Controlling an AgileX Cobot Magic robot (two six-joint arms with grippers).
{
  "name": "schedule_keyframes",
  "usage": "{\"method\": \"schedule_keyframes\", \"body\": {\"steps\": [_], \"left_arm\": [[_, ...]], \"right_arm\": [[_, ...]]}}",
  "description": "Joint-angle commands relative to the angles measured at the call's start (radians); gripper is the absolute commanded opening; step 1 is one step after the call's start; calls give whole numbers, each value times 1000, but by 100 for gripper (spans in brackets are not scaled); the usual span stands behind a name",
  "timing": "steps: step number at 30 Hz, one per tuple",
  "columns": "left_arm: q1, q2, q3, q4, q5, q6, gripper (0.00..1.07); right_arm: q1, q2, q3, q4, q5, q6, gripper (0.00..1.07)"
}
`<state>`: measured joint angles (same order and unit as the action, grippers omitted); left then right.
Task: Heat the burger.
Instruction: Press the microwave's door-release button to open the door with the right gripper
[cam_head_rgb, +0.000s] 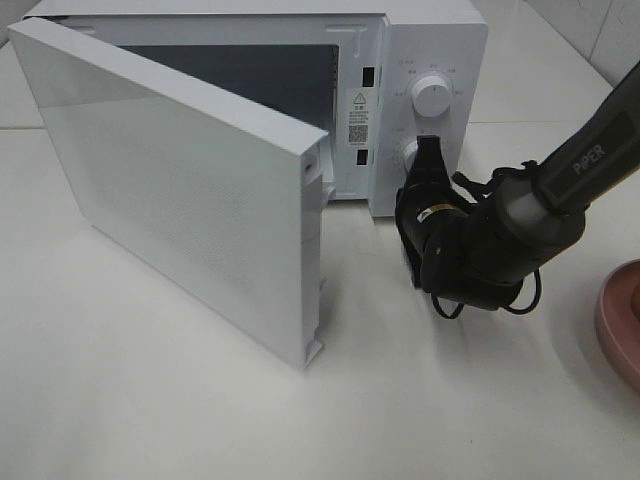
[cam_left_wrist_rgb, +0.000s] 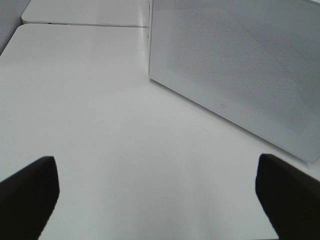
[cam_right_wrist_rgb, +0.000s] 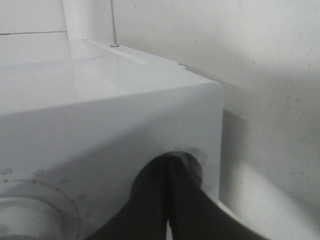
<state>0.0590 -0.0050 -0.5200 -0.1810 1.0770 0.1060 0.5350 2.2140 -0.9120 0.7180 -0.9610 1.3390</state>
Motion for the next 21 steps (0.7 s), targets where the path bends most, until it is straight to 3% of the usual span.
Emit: {"method": "schedule_keyframes", "body": {"steps": [1, 21], "left_arm": [[2, -17, 1, -5, -2, -2, 100], [2, -17, 1, -5, -2, -2, 100]], "right_arm": [[-33, -14, -65, -50, -177, -32, 0], [-30, -79, 59, -39, -77, -37, 0]]}}
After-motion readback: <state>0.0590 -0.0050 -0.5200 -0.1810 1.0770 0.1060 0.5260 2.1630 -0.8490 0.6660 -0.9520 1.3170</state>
